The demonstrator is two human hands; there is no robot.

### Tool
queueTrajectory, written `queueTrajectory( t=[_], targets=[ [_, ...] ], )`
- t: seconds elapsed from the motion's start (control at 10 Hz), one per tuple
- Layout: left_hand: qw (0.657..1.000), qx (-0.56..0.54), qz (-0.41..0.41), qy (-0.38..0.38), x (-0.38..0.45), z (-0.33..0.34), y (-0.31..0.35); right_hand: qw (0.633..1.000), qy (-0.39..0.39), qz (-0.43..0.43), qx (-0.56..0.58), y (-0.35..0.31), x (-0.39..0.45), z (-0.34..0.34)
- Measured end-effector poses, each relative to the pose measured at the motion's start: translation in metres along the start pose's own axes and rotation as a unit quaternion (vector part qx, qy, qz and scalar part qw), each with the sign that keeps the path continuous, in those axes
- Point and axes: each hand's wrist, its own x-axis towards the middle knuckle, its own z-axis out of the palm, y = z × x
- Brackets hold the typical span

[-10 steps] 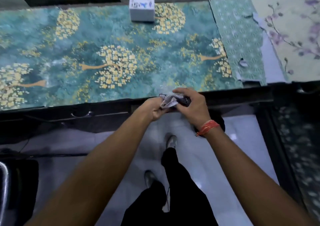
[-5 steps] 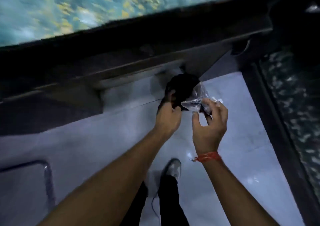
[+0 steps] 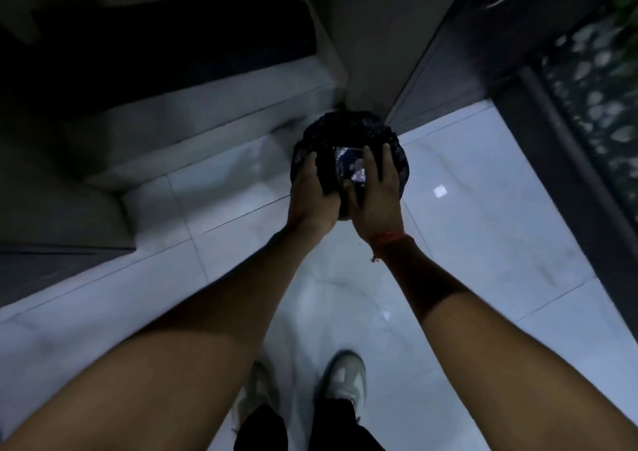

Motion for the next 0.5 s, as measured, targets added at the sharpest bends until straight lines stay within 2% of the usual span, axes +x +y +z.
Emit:
queueTrajectory(
  t=[0.1,0.3,0.5],
  targets=[
    [0.999,-0.018,-0.018,0.019,-0.037,-0.027,0.035,0.993,0.035,0.020,0.111,-0.037,-0.021,-0.050],
    [0.993,-0.098,-0.025,0.062,-0.155,-0.126,0.168,0.971,0.014,0.065,0.228,-0.175,-0.081,-0.200],
    [0.973,-0.113,0.085,0.185,-0.267,-0.237,0.285,0.930,0.005,0.013,0.368,-0.355,-0.130,-0.339]
  ],
)
